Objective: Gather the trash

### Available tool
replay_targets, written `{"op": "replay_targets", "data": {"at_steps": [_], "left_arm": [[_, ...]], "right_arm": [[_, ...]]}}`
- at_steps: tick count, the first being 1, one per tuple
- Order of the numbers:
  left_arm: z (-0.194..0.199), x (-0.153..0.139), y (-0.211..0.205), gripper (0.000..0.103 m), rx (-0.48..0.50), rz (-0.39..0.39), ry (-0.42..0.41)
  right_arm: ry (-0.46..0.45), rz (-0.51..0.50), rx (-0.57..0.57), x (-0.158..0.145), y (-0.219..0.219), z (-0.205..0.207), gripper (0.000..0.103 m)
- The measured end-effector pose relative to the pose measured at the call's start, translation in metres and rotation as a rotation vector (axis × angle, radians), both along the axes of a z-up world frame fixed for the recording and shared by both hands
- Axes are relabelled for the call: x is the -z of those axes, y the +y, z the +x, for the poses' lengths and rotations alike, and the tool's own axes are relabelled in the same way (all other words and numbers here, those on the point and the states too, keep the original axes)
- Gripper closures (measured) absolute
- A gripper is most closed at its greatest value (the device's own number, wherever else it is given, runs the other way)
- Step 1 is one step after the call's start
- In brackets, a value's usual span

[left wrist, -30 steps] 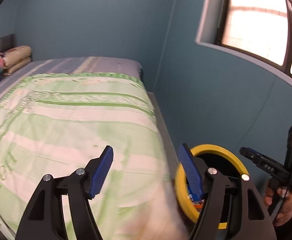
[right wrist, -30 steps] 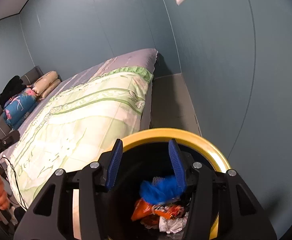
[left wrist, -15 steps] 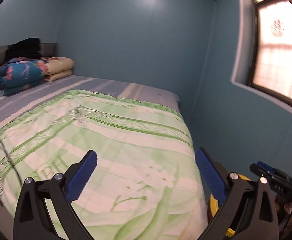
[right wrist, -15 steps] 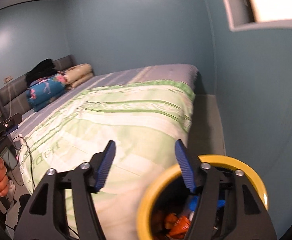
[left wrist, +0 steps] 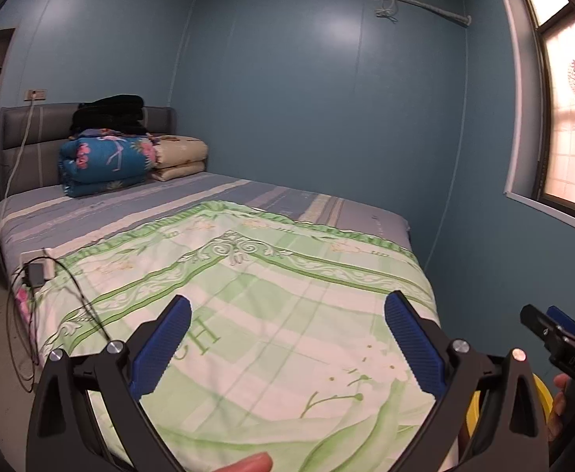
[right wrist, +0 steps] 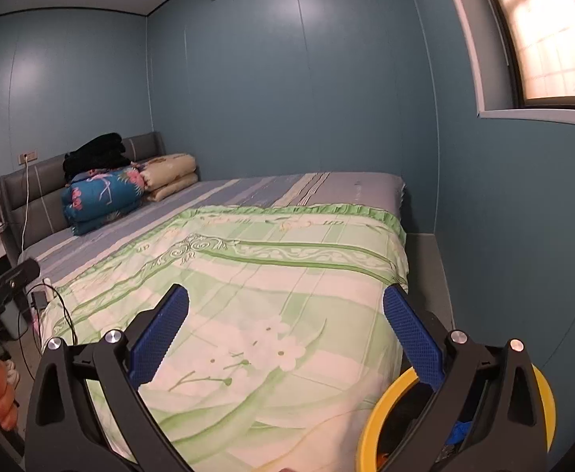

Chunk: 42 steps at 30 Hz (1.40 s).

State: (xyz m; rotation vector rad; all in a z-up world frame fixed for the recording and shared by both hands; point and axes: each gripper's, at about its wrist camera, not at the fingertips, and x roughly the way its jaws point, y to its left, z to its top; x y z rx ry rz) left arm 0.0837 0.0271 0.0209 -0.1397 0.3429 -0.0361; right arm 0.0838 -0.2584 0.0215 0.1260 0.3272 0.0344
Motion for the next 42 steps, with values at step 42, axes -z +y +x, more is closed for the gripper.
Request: {"op": "replay_targets", "data": {"at_steps": [42], "left_arm": [[-0.04,0.025,-0.011,0.008,-0.059,0.02,-0.012]], "right_arm": [[0.004,-0.047,0.058,0.03,0.014,-0.009,0.008]]}}
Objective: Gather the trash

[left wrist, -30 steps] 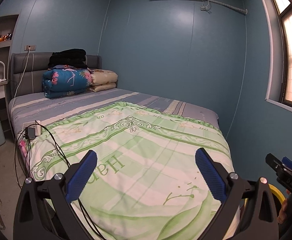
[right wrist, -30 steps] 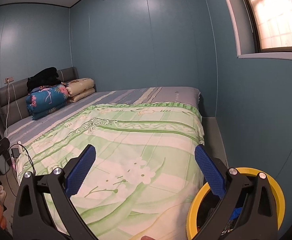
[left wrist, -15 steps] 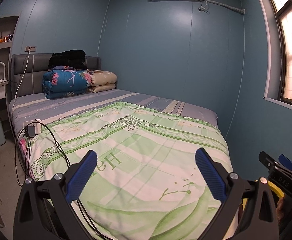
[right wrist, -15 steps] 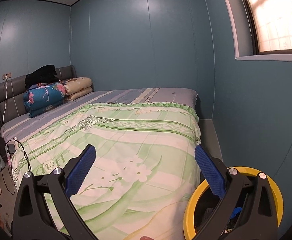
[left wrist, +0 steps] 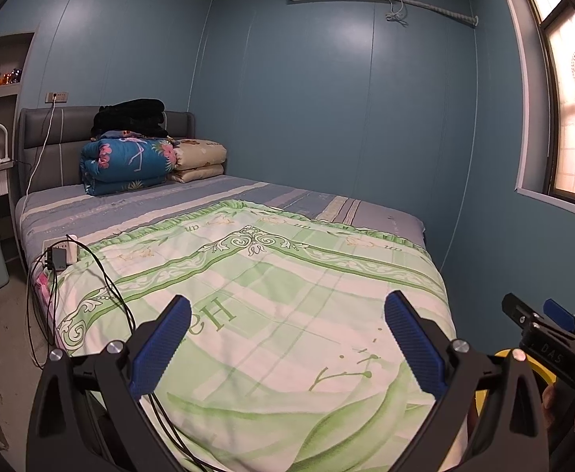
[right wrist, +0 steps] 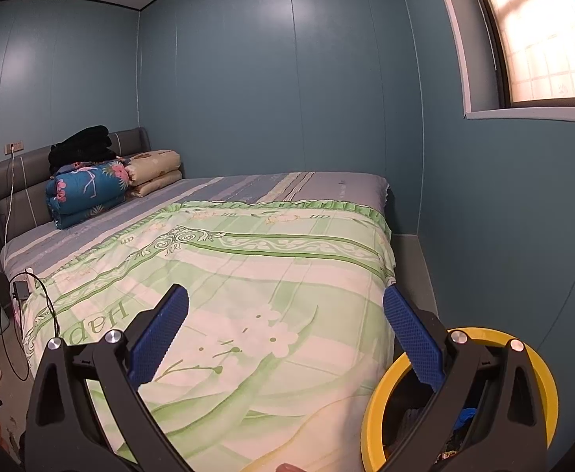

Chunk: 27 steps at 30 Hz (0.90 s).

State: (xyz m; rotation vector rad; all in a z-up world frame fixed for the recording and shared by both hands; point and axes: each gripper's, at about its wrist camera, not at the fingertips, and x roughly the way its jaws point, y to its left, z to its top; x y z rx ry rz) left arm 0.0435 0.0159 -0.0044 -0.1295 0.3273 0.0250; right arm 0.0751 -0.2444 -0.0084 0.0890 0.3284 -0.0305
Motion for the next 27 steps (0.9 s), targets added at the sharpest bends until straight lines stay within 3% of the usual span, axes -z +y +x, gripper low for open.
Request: {"op": "replay_targets", "data": {"at_steps": [27], "left_arm": [[0.0009,0.004,-0.0067,0.008,0.018,0.002,0.005]], "right_arm": [[0.02,0.0,0.005,0.0003,-0.0016,0.0065,0.008]]}}
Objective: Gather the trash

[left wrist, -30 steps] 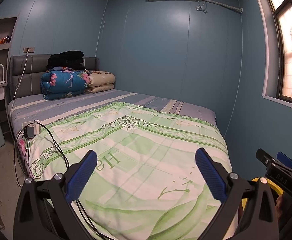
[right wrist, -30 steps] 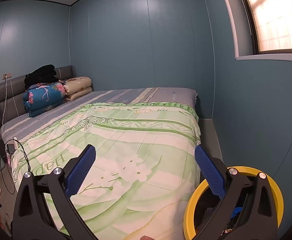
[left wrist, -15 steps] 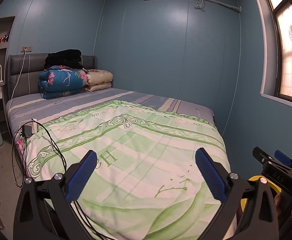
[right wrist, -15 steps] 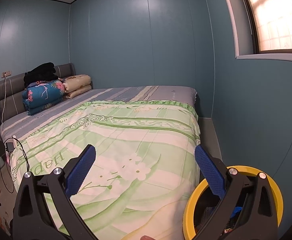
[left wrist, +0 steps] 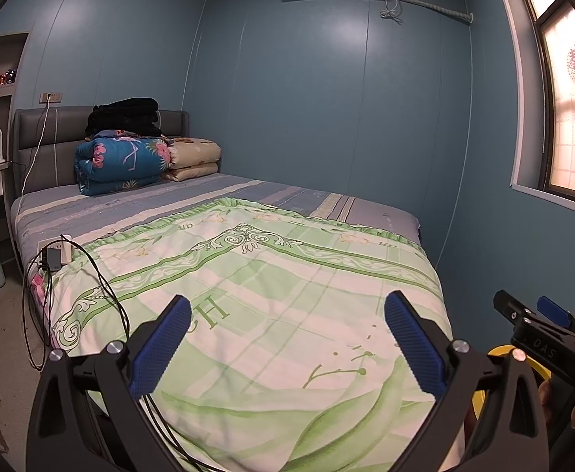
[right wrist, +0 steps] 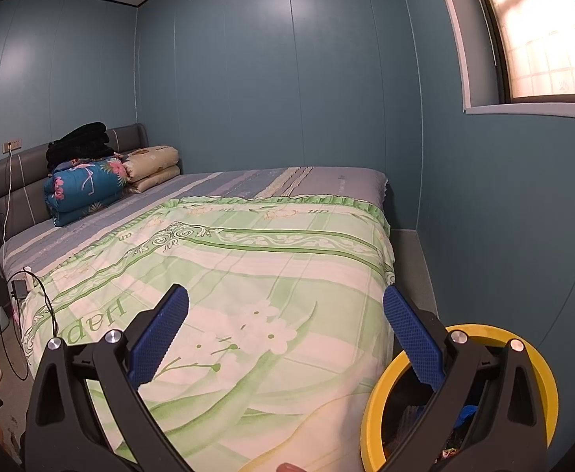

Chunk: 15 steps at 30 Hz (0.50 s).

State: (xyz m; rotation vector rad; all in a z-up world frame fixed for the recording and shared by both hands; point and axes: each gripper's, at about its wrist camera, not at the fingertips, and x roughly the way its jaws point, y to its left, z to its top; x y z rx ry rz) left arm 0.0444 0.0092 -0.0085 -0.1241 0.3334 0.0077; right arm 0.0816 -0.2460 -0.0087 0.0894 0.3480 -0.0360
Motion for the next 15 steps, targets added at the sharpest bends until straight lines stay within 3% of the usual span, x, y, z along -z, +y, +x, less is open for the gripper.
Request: {"op": "replay_targets", "data": {"at_steps": [15], "left_arm": [[0.0008,0.0002,-0.0055,0.008,0.008,0.007,0.005]], "right_arm": [[0.016,0.013,-0.004,0.0042,-0.0032,0.0039,0.008]]}}
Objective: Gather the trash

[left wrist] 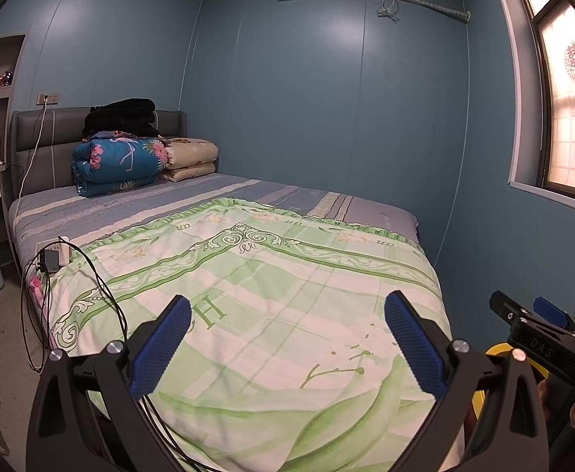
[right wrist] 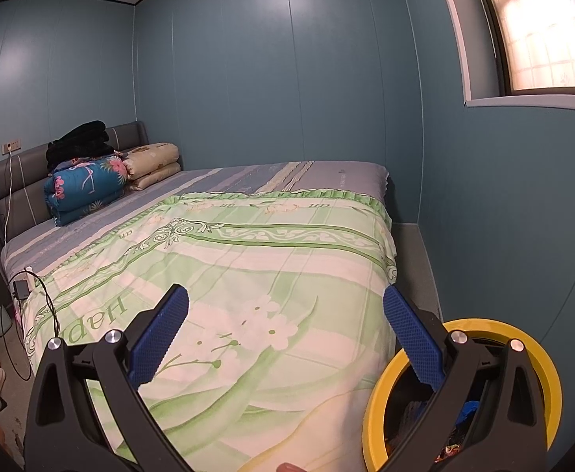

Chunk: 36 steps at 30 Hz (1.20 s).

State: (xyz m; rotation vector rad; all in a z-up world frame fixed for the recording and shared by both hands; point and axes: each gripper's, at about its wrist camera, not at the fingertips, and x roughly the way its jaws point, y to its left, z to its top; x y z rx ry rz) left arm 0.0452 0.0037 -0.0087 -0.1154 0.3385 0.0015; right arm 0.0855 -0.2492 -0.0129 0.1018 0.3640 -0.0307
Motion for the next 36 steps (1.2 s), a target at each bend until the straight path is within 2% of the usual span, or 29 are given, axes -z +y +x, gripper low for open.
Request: {"op": "replay_targets", "data": {"at_steps": [36], "left_arm": [[0.006,0.01,-0.007,0.008,0.019,-0.006,0.024]], "right_arm": [[0.037,0.025,0.016,0.013,-0.005,0.001,0.008]]}}
